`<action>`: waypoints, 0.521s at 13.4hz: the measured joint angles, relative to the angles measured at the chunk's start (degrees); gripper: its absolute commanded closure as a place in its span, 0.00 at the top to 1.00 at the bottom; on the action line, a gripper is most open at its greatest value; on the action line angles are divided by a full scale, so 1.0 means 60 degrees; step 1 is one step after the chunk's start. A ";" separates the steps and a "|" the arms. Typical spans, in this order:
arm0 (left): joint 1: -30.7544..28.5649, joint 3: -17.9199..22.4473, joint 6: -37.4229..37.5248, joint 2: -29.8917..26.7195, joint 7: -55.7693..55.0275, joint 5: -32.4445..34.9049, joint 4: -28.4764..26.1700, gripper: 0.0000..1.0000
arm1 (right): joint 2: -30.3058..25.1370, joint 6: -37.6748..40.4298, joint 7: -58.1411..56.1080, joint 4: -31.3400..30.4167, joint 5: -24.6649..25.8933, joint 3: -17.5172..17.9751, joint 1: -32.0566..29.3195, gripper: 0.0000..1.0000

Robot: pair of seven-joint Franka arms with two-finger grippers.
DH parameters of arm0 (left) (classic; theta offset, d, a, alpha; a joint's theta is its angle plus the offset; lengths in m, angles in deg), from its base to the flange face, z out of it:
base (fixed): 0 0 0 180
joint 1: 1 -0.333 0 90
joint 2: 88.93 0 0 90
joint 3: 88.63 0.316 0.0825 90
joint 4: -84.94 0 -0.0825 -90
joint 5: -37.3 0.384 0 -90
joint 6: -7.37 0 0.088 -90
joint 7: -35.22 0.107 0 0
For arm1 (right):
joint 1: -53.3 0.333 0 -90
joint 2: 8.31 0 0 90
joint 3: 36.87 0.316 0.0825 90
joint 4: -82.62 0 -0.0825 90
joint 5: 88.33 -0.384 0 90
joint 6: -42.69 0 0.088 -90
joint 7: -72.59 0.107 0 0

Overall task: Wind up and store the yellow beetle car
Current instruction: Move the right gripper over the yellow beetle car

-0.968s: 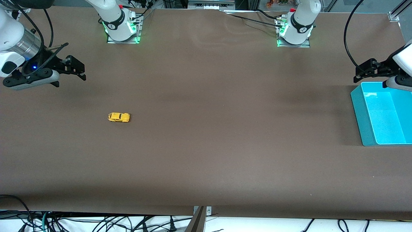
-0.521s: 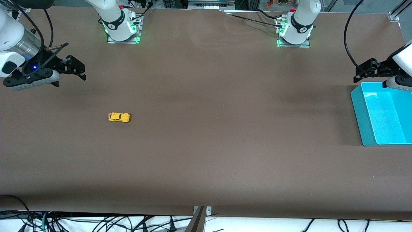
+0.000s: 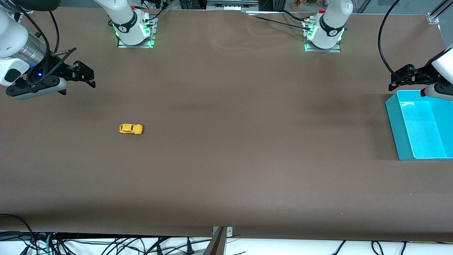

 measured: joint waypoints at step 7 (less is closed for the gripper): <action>0.0000 0.0000 0.0000 0.0000 0.0000 0.0000 0.0000 1.00 | 0.0471 0.0026 -0.1044 -0.0057 -0.0007 0.0045 0.0030 1.00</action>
